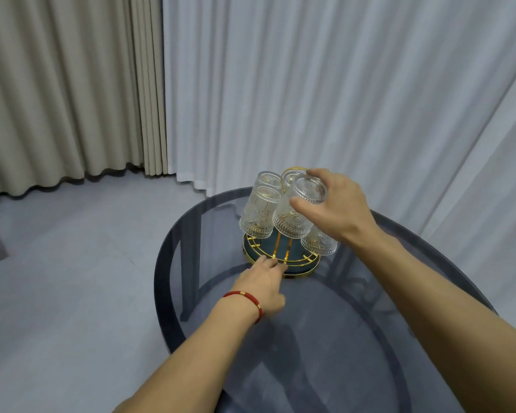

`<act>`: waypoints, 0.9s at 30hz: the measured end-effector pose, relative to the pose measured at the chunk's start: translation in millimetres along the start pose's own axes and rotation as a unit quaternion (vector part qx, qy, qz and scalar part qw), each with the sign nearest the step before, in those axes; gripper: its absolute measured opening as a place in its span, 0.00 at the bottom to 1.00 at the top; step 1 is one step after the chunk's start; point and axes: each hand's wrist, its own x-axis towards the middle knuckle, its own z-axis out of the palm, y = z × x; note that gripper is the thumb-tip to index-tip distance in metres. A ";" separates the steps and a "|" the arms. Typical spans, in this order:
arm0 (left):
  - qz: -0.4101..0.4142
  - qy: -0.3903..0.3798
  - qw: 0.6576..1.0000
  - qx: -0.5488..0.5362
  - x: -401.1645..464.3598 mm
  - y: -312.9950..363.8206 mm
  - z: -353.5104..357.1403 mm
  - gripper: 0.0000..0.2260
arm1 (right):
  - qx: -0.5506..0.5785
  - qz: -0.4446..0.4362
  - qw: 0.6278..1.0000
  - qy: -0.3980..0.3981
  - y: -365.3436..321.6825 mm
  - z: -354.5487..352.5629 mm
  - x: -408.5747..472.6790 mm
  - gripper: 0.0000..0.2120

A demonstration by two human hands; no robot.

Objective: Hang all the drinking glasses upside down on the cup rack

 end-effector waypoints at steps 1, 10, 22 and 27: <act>-0.001 -0.003 1.000 0.011 -0.3 0.0 -0.9 0.31 | -0.009 -0.003 1.000 -0.007 0.0 3.8 1.8 0.34; -0.015 0.001 0.999 0.033 -3.8 1.7 -5.8 0.26 | -0.090 -0.001 0.994 -0.059 11.9 29.8 10.0 0.30; -0.070 0.064 0.995 -0.009 -16.1 8.9 -17.2 0.12 | -0.213 -0.054 0.973 -0.065 14.3 43.4 -2.1 0.29; -0.071 0.106 0.989 -0.069 -23.3 13.5 -23.5 0.09 | -0.190 -0.089 0.976 -0.050 16.7 45.4 -17.1 0.22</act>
